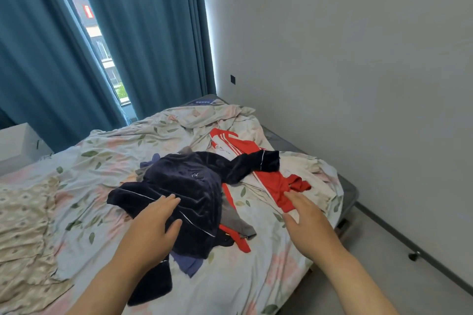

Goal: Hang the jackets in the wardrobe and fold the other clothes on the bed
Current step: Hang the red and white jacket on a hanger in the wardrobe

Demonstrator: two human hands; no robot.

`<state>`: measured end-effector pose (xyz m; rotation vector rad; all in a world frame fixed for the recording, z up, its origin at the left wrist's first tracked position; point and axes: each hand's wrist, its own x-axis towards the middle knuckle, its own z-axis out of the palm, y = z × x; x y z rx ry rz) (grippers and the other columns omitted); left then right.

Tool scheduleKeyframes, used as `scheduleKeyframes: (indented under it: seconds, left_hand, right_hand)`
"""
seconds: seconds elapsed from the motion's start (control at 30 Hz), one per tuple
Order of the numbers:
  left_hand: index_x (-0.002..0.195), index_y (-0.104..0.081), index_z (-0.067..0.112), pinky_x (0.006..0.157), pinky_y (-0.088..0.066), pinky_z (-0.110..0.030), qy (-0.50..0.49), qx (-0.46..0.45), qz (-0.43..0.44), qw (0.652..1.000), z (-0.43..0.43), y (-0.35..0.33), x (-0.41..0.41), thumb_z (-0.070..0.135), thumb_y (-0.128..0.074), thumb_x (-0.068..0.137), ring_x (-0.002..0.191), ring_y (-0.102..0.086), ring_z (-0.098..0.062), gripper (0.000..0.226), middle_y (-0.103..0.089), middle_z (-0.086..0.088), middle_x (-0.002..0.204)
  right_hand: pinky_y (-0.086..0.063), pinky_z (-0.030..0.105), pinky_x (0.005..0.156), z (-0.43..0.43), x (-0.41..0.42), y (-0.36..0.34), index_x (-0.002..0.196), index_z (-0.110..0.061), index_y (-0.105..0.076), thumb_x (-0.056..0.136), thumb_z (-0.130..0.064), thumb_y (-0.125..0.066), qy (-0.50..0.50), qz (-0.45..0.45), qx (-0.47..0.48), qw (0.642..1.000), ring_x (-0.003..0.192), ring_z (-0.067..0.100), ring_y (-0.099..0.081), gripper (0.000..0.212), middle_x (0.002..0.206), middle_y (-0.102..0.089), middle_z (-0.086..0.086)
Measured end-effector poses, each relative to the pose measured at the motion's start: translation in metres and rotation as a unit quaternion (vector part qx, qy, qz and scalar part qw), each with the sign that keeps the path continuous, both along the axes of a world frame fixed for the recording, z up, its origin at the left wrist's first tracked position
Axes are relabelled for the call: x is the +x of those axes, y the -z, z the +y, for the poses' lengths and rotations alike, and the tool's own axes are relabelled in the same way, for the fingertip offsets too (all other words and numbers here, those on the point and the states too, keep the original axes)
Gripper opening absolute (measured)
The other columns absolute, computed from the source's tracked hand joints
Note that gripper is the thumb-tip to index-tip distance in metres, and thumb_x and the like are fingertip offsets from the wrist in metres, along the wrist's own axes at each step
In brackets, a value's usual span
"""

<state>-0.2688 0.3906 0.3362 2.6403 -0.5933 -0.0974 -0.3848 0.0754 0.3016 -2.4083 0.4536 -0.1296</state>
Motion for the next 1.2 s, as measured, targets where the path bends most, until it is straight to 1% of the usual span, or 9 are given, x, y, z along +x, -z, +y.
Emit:
scheduleKeyframes:
  seconds: [0.1, 0.2, 0.33, 0.4, 0.5, 0.73, 0.87, 1.07, 1.2]
  left_hand:
    - [0.149, -0.039, 0.024, 0.119, -0.023, -0.030, 0.026, -0.002, -0.004, 1.000, -0.032, 0.001, 0.014, 0.031, -0.056, 0.097, 0.147, -0.021, -0.007, 0.055, -0.035, 0.010, 0.156]
    - [0.150, -0.037, 0.025, 0.119, -0.023, -0.031, 0.052, -0.010, -0.002, 0.999, -0.066, 0.006, 0.026, 0.032, -0.055, 0.097, 0.147, -0.021, -0.008, 0.057, -0.034, 0.009, 0.156]
    - [0.150, -0.037, 0.025, 0.120, -0.022, -0.031, 0.096, -0.013, 0.000, 0.995, -0.101, 0.015, 0.036, 0.033, -0.054, 0.097, 0.147, -0.022, -0.008, 0.056, -0.032, 0.009, 0.157]
    - [0.149, -0.039, 0.025, 0.119, -0.021, -0.029, 0.112, -0.023, 0.001, 0.993, -0.114, 0.017, 0.042, 0.032, -0.055, 0.097, 0.146, -0.023, -0.007, 0.055, -0.033, 0.009, 0.156]
    - [0.148, -0.041, 0.025, 0.117, -0.018, -0.025, 0.121, -0.043, 0.002, 0.992, -0.130, 0.020, 0.055, 0.031, -0.056, 0.096, 0.146, -0.024, -0.007, 0.054, -0.035, 0.009, 0.156]
    - [0.148, -0.041, 0.024, 0.118, -0.022, -0.030, 0.127, -0.053, 0.035, 0.990, -0.151, 0.032, 0.090, 0.030, -0.058, 0.096, 0.146, -0.025, -0.008, 0.055, -0.036, 0.008, 0.155]
    - [0.148, -0.041, 0.022, 0.118, -0.023, -0.031, 0.140, -0.049, 0.043, 0.988, -0.171, 0.034, 0.109, 0.028, -0.058, 0.095, 0.146, -0.025, -0.010, 0.056, -0.036, 0.005, 0.156]
    - [0.147, -0.043, 0.016, 0.118, -0.023, -0.034, 0.156, -0.056, 0.044, 0.985, -0.220, 0.026, 0.126, 0.025, -0.059, 0.095, 0.146, -0.028, -0.014, 0.055, -0.039, 0.000, 0.154]
    - [0.145, -0.046, 0.014, 0.117, -0.028, -0.036, 0.163, -0.046, 0.026, 0.985, -0.253, 0.021, 0.129, 0.023, -0.061, 0.094, 0.143, -0.034, -0.018, 0.055, -0.043, -0.003, 0.152]
  right_hand:
    - [-0.018, 0.018, 0.112, -0.021, -0.014, 0.002, 0.150, -0.028, -0.038, 0.099, -0.028, -0.054, 0.037, 0.005, 0.010, 0.999, 0.143, 0.005, -0.028, 0.054, 0.155, -0.035, -0.012]
    - [-0.015, 0.017, 0.113, -0.037, -0.025, 0.003, 0.150, -0.026, -0.039, 0.098, -0.026, -0.056, 0.054, 0.022, 0.003, 0.998, 0.144, 0.006, -0.027, 0.055, 0.156, -0.034, -0.010]
    - [-0.014, 0.014, 0.112, -0.052, -0.027, -0.007, 0.148, -0.022, -0.042, 0.097, -0.021, -0.058, 0.066, 0.028, -0.023, 0.997, 0.143, 0.009, -0.030, 0.054, 0.154, -0.038, -0.006]
    - [-0.014, 0.013, 0.111, -0.057, -0.024, -0.013, 0.148, -0.022, -0.042, 0.097, -0.021, -0.058, 0.071, 0.026, -0.041, 0.996, 0.143, 0.009, -0.031, 0.053, 0.154, -0.038, -0.006]
    - [-0.013, 0.014, 0.111, -0.065, -0.018, -0.022, 0.149, -0.023, -0.039, 0.098, -0.023, -0.056, 0.075, 0.037, -0.067, 0.994, 0.144, 0.009, -0.027, 0.054, 0.156, -0.035, -0.006]
    - [-0.012, 0.018, 0.116, -0.079, -0.003, -0.029, 0.152, -0.025, -0.034, 0.100, -0.028, -0.052, 0.074, 0.076, -0.091, 0.990, 0.147, 0.009, -0.022, 0.056, 0.160, -0.028, -0.007]
    - [-0.010, 0.013, 0.112, -0.092, 0.004, -0.031, 0.151, -0.023, -0.036, 0.099, -0.026, -0.054, 0.083, 0.075, -0.103, 0.988, 0.146, 0.009, -0.025, 0.055, 0.158, -0.031, -0.006]
    - [-0.015, 0.014, 0.110, -0.122, 0.017, -0.036, 0.150, -0.021, -0.037, 0.099, -0.025, -0.053, 0.082, 0.063, -0.110, 0.989, 0.143, 0.012, -0.030, 0.054, 0.155, -0.036, -0.005]
    - [-0.020, 0.026, 0.119, -0.149, 0.027, -0.035, 0.152, -0.023, -0.035, 0.099, -0.027, -0.052, 0.077, 0.053, -0.100, 0.991, 0.146, 0.012, -0.025, 0.055, 0.158, -0.031, -0.005]
